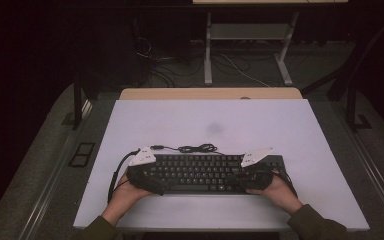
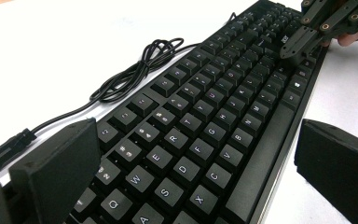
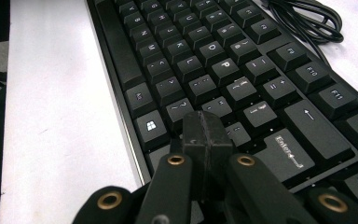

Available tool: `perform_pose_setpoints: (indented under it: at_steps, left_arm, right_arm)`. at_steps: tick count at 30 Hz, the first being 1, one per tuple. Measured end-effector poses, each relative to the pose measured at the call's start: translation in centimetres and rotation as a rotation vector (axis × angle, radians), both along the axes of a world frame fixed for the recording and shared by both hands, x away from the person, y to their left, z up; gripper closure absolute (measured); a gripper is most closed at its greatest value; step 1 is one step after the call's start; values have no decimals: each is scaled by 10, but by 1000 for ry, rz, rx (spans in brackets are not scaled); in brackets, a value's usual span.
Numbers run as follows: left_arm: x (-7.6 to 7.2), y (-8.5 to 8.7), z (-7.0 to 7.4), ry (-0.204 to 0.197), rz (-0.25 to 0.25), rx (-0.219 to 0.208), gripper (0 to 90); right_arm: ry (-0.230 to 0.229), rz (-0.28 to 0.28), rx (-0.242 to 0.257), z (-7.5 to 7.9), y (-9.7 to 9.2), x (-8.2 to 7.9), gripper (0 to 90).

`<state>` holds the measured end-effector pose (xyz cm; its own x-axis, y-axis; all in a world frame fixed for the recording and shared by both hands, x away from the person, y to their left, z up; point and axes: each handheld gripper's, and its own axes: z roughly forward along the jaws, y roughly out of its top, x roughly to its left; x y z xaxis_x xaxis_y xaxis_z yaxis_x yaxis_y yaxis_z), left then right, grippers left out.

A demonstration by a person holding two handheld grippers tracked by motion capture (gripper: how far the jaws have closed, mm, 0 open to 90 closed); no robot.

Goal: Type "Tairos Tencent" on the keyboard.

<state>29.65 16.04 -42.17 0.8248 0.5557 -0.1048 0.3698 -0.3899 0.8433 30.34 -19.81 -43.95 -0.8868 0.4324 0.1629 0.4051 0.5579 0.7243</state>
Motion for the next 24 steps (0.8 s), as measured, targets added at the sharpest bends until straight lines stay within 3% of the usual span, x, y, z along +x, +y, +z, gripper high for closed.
perform_pose_setpoints:
  at_steps: [24]
  left_arm:
    - [12,-14,3,-7,-24,-2,0]
  right_arm:
    - [9,-1,7,0,-1,1,893]
